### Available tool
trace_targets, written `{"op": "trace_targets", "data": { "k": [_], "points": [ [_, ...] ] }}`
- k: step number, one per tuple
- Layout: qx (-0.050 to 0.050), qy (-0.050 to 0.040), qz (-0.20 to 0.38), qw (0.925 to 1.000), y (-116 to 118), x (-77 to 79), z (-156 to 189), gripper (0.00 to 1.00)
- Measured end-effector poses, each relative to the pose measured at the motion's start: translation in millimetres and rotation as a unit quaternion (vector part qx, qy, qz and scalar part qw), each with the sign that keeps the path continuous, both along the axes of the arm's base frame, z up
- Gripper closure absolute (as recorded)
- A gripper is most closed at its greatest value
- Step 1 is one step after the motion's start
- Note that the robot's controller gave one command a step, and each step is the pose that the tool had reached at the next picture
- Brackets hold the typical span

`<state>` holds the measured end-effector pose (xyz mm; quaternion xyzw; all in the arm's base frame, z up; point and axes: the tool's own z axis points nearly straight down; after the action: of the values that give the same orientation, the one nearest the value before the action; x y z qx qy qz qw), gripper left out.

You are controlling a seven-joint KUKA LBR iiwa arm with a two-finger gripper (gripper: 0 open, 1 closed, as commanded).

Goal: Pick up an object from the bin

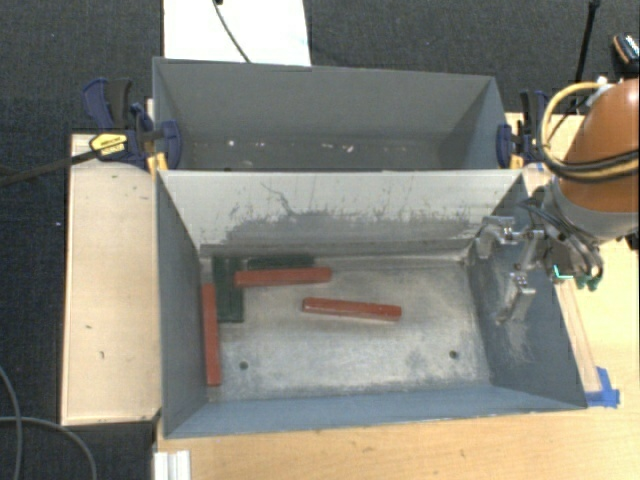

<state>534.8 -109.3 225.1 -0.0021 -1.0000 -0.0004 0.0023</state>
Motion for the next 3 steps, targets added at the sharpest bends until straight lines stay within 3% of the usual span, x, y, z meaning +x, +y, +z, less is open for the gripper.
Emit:
{"op": "trace_targets", "data": {
  "k": [1, 2, 3],
  "points": [
    [0.001, -0.001, 0.088, 0.9961, 29.5, 30.3, -128.9, 0.0],
    [0.002, -0.002, 0.122, 0.9925, 92.8, 27.4, -156.2, 0.0],
    [0.0, -0.0036, 0.121, 0.9926, 87.9, 28.4, -154.1, 1.0]
  ]
}}
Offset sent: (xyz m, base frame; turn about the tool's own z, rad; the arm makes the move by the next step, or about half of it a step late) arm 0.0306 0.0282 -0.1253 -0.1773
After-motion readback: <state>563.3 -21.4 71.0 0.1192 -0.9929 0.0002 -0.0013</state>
